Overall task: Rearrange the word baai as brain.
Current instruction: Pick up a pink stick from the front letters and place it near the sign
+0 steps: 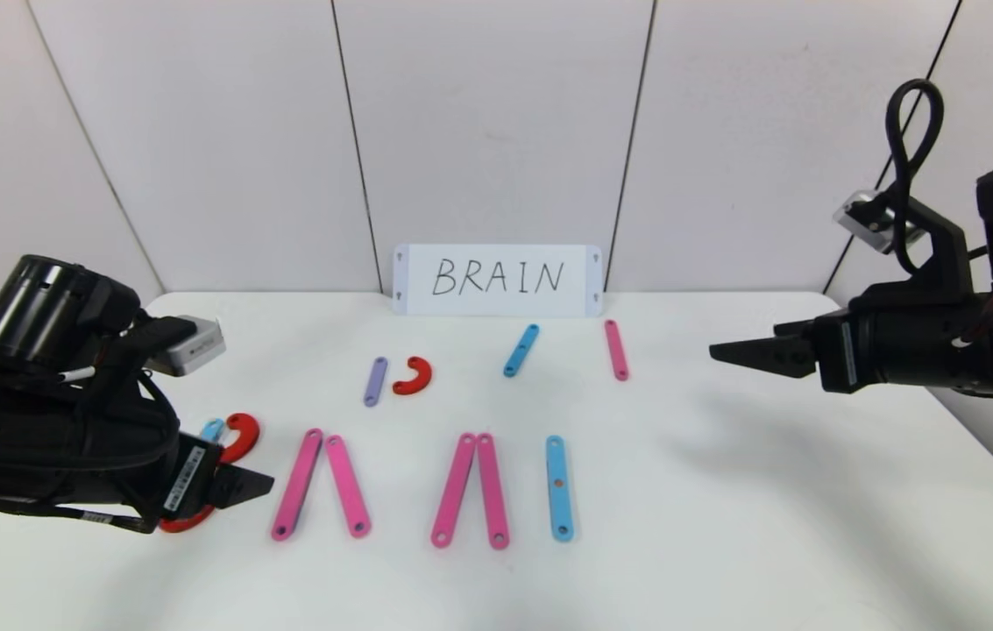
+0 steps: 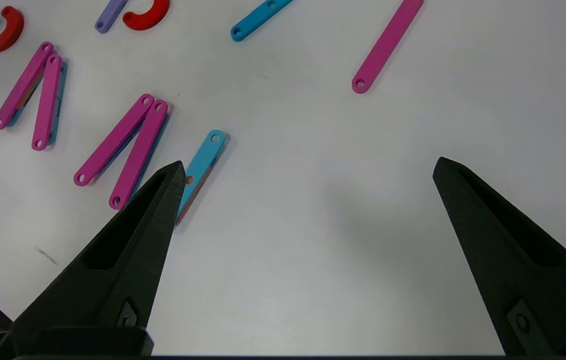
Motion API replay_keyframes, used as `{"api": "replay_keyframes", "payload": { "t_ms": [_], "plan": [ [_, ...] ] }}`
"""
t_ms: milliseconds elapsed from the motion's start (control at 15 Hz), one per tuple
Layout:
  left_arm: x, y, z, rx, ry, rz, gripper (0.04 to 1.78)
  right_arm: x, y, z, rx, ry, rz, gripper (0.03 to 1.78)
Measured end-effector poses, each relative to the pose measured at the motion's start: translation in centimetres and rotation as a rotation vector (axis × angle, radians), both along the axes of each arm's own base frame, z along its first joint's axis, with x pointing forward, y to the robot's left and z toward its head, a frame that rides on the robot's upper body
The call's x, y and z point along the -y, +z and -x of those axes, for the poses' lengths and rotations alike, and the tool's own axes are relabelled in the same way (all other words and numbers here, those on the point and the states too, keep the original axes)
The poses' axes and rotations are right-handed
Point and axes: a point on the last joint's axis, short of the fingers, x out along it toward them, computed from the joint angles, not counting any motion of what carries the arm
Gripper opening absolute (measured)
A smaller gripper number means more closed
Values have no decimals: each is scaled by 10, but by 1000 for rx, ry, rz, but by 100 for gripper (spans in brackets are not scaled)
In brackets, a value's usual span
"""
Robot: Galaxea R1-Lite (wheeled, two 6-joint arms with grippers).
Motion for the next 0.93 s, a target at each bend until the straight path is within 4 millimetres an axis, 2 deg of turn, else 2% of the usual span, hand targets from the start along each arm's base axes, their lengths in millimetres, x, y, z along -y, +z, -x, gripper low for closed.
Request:
{"api": "replay_keyframes", "payload": {
  "t_ms": [667, 933],
  "plan": [
    [5, -32, -3, -99, -11, -28, 174, -12, -17, 2, -59, 48, 20, 173],
    [14, -41, -15, -94, 23, -18, 174, -13, -18, 1, -63, 49, 21, 173]
  ]
}}
